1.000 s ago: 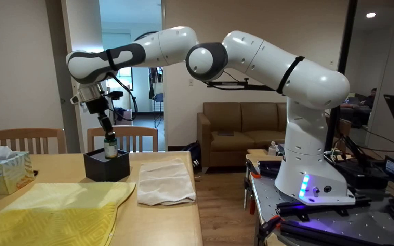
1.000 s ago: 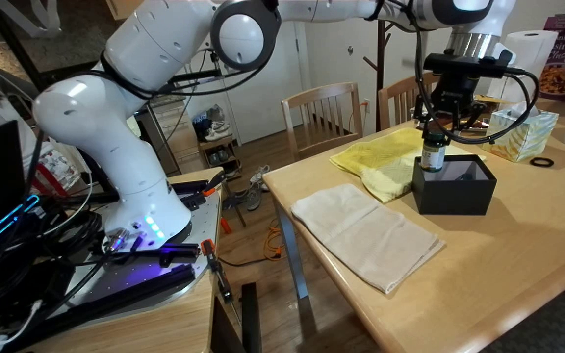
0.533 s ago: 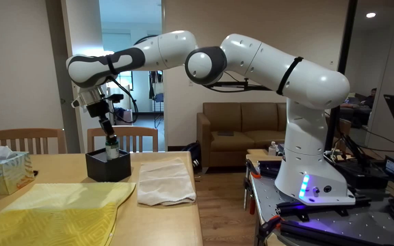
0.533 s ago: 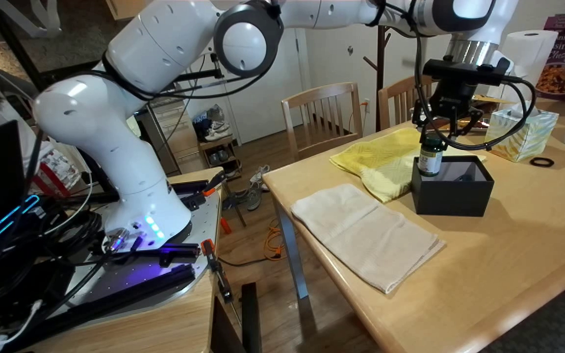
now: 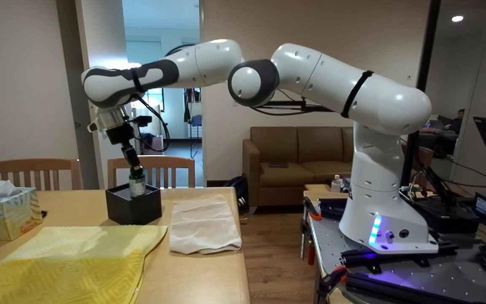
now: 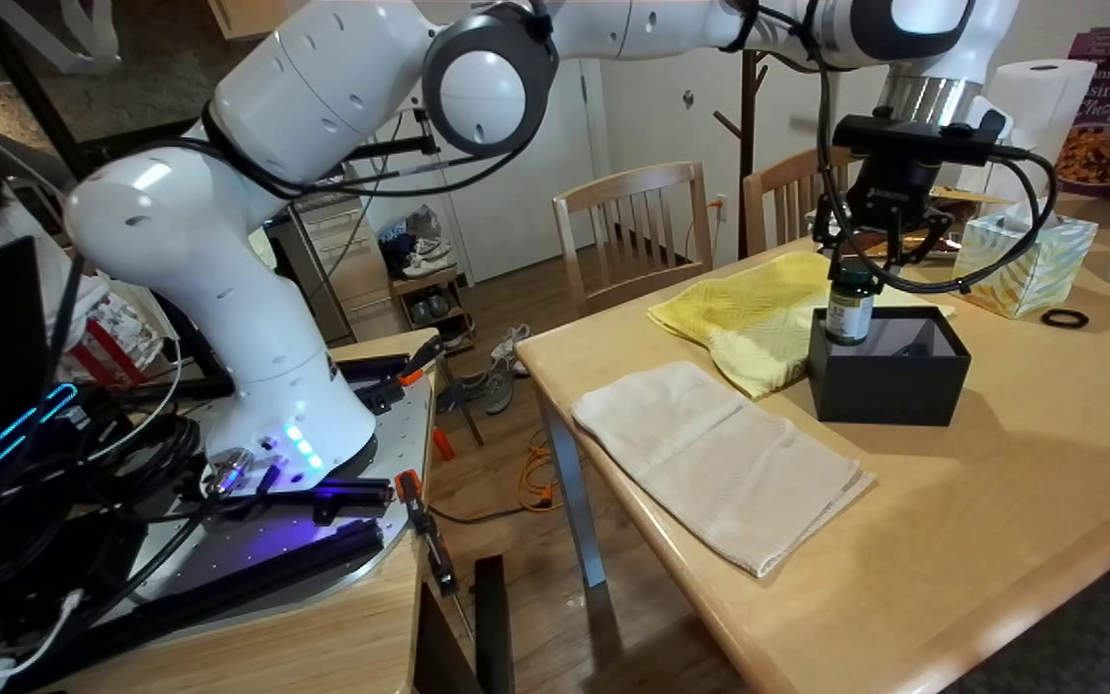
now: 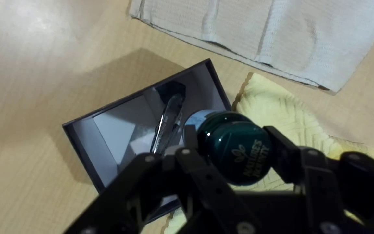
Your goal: Pick the bottle and put it in the box, then pick the box and put it on the cloth
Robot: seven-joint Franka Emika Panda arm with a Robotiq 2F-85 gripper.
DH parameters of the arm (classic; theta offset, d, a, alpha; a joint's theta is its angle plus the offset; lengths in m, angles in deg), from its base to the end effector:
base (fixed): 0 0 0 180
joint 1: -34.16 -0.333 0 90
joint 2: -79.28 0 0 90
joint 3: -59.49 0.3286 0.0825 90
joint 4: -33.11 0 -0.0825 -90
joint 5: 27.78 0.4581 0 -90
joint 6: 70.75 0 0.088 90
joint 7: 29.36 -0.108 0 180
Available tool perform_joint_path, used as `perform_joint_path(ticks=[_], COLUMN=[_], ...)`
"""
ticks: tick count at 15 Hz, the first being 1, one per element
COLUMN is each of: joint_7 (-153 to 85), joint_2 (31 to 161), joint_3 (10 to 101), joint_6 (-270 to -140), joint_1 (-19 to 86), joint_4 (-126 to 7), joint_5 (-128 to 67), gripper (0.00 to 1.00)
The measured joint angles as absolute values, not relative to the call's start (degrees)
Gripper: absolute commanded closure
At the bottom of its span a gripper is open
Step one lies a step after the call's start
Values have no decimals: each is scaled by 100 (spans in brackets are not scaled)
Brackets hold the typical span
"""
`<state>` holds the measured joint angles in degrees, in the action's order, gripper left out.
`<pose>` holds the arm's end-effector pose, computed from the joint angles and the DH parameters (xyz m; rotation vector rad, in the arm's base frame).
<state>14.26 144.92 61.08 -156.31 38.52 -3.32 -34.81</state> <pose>0.8499 -0.0670 0.2503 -2.8890 -1.0686 0.4695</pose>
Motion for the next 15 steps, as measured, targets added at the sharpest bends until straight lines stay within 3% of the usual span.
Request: perform_joint_path(ticks=[6, 15], joint_7=[1775, 1846], joint_2=[14513, 15044], joint_3=[6285, 6290], joint_6=[-14992, -15158], joint_1=[3865, 3924], joint_4=[-314, -336], joint_5=[-3382, -3379], gripper=[72, 72])
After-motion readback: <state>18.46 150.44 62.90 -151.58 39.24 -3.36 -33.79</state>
